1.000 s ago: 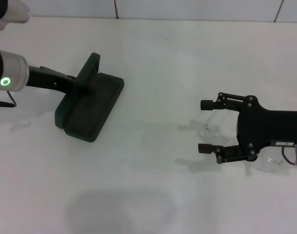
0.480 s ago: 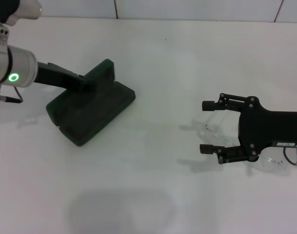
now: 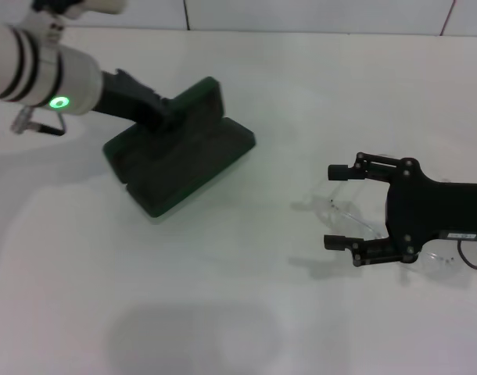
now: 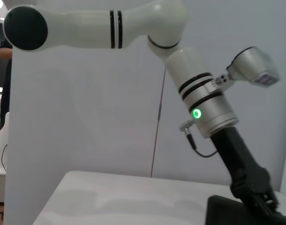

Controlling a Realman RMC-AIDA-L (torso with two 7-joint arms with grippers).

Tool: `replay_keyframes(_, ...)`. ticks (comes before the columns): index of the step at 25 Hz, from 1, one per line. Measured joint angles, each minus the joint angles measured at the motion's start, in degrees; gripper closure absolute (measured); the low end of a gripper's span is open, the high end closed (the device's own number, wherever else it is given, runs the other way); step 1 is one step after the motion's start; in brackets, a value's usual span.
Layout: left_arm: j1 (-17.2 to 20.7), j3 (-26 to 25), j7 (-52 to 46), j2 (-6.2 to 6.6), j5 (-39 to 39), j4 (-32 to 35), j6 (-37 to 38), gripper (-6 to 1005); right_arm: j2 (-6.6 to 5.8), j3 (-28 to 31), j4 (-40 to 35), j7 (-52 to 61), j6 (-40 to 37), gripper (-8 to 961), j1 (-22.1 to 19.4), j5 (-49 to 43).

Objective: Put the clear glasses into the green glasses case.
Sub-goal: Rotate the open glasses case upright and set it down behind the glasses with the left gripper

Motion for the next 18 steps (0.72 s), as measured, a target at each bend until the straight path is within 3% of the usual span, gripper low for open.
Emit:
replay_keyframes(11,-7.45,18.08,4.16,-0.24,5.43,-2.14,-6.97,780,0.34,-0.04,0.49,-1.85,-2.39,96,-1.57,0.03)
replay_keyframes(18,-9.77,24.99,6.10,-0.50,4.53,-2.77,-7.41,759,0.49,-0.13,0.57,-3.13,-3.92,97,-3.14,0.02)
